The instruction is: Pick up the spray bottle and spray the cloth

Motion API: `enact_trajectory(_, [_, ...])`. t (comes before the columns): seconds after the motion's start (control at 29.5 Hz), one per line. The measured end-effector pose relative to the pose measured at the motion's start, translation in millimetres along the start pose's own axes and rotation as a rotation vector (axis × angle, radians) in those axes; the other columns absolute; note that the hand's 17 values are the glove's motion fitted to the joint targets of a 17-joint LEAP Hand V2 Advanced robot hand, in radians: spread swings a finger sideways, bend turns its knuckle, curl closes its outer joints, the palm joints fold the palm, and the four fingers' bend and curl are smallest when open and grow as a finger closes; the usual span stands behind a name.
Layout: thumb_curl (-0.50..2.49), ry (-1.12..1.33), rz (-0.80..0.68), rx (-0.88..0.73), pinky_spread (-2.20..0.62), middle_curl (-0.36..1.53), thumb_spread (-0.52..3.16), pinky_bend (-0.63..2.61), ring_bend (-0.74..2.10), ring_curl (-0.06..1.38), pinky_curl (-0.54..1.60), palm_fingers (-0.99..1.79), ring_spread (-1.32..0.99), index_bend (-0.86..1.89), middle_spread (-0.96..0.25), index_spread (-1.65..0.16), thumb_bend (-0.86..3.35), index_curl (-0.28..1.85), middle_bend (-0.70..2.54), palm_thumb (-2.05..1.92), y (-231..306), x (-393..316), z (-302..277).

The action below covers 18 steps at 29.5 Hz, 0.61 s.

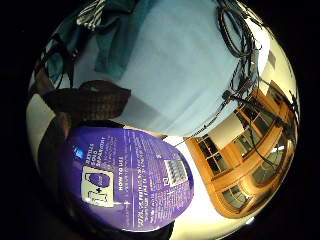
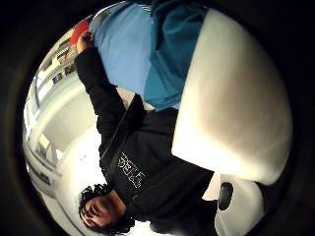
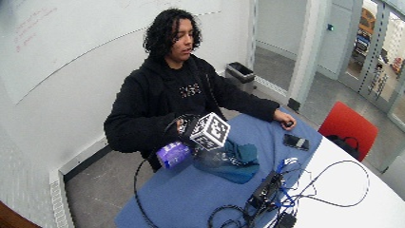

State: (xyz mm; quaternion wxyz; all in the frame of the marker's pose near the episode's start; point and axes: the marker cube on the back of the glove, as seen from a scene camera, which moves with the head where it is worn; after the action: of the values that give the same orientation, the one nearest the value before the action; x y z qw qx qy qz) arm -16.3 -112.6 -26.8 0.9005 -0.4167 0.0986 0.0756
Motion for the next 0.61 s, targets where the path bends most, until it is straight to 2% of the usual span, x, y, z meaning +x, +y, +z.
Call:
enact_trajectory(0.1, [0.72,-0.060,-0.026,0.068,-0.22,0.55,0.53,0.51,0.60,0.48,0.42,1.24,-0.18,0.15,-0.10,-0.20,-0.03,0.53,0.57,1.01,-12.0,-13.0,-17.3])
enact_trajectory(0.3, [0.72,-0.082,-0.128,0.095,-0.22,0.55,0.54,0.51,0.59,0.48,0.42,1.24,-0.18,0.16,-0.10,-0.20,-0.03,0.53,0.56,1.01,6.0,-20.1,-12.4])
enact_trajectory(0.61, [0.71,-0.249,-0.350,0.234,-0.22,0.55,0.54,0.50,0.59,0.48,0.42,1.25,-0.18,0.16,-0.10,-0.20,-0.03,0.53,0.56,1.01,-15.9,-77.2,-45.6])
